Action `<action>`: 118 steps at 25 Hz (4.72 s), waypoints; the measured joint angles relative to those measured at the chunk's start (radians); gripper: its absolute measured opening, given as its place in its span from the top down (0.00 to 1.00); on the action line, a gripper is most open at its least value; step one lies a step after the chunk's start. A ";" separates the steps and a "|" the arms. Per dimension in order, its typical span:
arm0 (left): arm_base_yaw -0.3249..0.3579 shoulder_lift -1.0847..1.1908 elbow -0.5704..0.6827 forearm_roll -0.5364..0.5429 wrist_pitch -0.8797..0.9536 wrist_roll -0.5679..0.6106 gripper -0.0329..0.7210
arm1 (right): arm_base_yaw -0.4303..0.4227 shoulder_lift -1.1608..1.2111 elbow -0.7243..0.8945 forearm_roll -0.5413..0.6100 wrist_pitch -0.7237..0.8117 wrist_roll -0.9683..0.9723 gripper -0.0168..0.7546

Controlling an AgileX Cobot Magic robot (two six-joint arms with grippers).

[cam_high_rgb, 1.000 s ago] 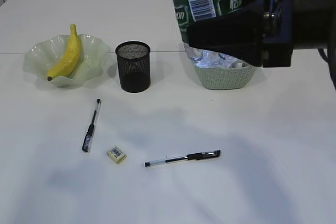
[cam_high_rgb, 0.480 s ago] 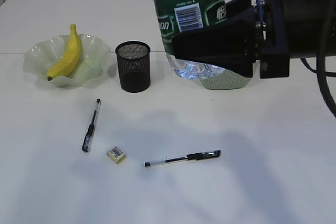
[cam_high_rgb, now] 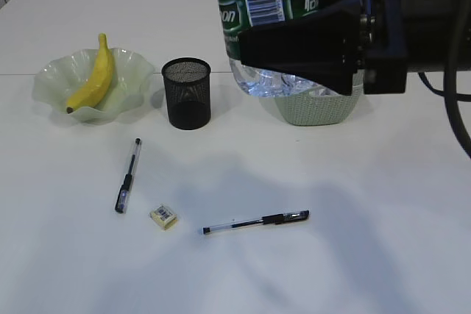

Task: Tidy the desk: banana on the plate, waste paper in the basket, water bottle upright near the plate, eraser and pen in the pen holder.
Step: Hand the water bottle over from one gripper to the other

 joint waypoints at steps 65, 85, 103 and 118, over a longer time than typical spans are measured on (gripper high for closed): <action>-0.276 0.679 -0.189 -0.837 0.303 1.117 0.19 | 0.000 0.000 0.000 0.007 0.009 -0.047 0.47; -0.325 0.756 -0.261 -0.851 0.318 1.090 0.18 | 0.000 0.000 0.000 0.007 0.020 -0.056 0.47; -0.349 0.829 -0.321 -0.839 0.342 1.062 0.20 | 0.000 0.000 0.000 0.003 0.014 -0.057 0.47; -0.354 0.861 -0.350 -0.841 0.352 1.053 0.35 | 0.000 0.000 0.000 0.005 0.010 -0.055 0.47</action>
